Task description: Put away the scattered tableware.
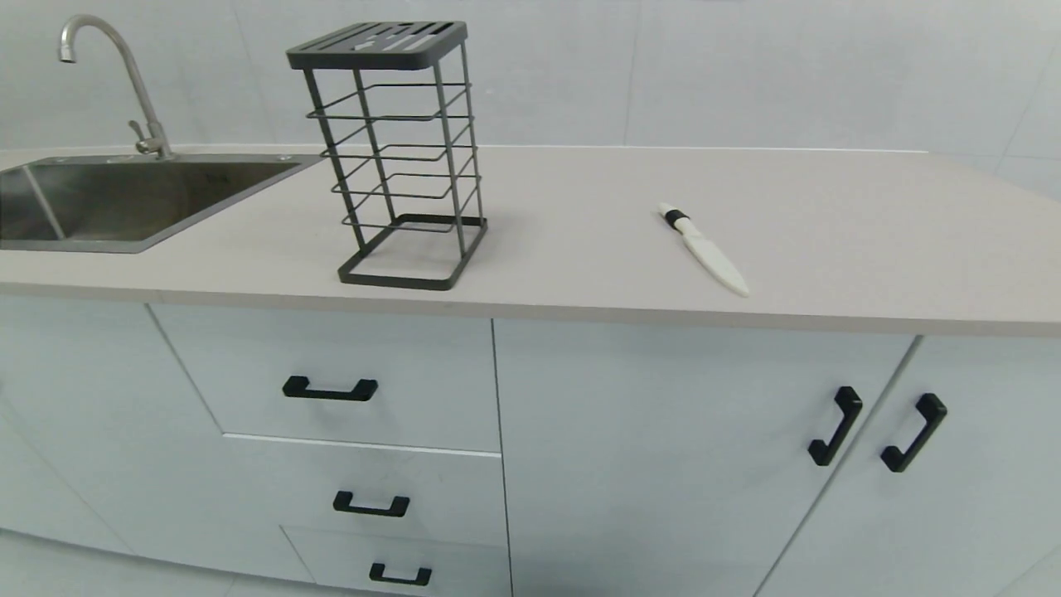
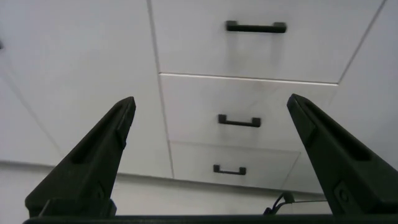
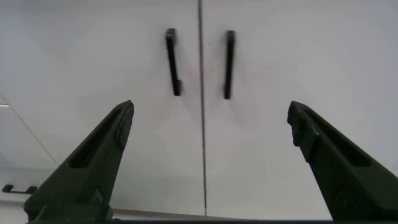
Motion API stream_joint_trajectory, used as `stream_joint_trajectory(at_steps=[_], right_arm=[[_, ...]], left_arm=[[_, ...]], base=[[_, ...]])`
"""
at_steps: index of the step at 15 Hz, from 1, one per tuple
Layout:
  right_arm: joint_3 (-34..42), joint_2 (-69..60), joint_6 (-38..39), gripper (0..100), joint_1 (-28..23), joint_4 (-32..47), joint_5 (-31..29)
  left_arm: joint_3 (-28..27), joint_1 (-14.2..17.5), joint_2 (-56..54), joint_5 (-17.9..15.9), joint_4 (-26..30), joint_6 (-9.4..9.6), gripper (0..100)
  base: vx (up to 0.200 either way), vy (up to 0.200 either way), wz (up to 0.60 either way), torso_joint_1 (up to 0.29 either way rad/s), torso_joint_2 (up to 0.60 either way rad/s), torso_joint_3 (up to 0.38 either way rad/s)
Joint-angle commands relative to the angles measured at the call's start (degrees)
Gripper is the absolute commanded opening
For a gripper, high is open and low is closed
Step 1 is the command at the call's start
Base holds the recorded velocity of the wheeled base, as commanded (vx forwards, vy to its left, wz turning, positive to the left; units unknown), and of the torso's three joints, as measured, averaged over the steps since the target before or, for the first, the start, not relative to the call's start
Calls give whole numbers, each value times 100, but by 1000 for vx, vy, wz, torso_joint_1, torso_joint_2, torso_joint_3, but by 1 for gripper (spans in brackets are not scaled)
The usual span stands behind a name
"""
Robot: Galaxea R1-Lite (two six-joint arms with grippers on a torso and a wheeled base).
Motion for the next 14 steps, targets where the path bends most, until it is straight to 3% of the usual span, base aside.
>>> stream_joint_trajectory(at_steps=[1,11,14], right_arm=[[1,4,0,100,1,-3,1],[1,4,0,100,1,6,1],[1,13,0,100,1,-3,1]], left_arm=[[0,5,10,1,-1,-5,100],[0,5,10,1,-1,-23,100],[0,5,10,1,-1,4,100]], base=[[0,0,0,0,0,0],[0,0,-60,0,1,0],[200,0,0,1,-1,5]])
